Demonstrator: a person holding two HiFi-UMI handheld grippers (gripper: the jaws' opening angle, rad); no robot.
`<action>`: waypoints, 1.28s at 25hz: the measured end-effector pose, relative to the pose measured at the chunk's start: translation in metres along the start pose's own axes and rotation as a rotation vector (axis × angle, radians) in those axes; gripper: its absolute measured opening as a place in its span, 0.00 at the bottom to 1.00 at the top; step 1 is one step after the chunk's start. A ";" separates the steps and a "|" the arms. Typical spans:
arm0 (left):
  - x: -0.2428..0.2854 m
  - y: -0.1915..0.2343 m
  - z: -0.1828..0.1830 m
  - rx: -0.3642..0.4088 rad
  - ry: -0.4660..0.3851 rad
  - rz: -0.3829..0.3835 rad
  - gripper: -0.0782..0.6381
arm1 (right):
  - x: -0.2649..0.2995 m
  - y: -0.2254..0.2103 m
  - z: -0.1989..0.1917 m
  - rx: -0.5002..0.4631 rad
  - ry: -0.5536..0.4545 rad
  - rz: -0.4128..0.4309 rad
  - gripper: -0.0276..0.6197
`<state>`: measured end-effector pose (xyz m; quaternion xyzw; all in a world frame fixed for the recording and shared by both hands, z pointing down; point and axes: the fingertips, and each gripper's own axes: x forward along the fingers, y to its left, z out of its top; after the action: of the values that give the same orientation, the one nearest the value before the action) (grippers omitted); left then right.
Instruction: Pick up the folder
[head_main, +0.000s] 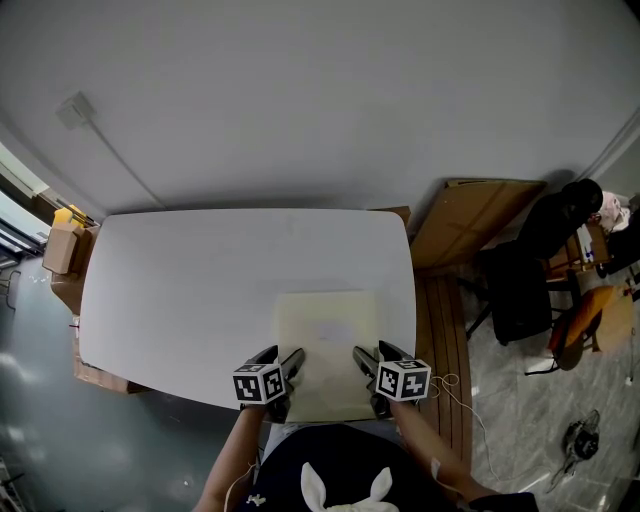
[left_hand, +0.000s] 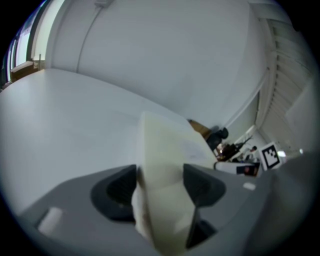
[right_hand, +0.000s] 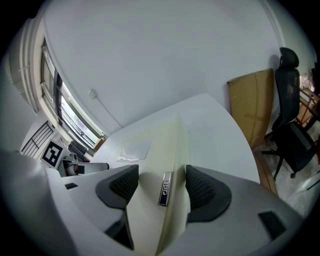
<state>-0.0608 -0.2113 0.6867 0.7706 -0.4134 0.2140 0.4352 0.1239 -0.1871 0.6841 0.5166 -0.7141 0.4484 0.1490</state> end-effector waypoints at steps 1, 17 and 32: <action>0.001 0.000 0.000 -0.001 0.000 -0.002 0.50 | 0.000 0.000 0.000 0.003 -0.001 -0.001 0.45; 0.006 0.003 -0.004 -0.069 0.002 -0.059 0.52 | 0.001 -0.003 -0.002 0.051 -0.031 -0.018 0.45; 0.002 0.002 -0.003 -0.095 -0.037 -0.013 0.52 | -0.001 -0.003 0.000 0.104 -0.041 -0.021 0.45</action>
<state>-0.0614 -0.2100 0.6906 0.7556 -0.4261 0.1772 0.4648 0.1268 -0.1866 0.6852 0.5402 -0.6872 0.4726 0.1119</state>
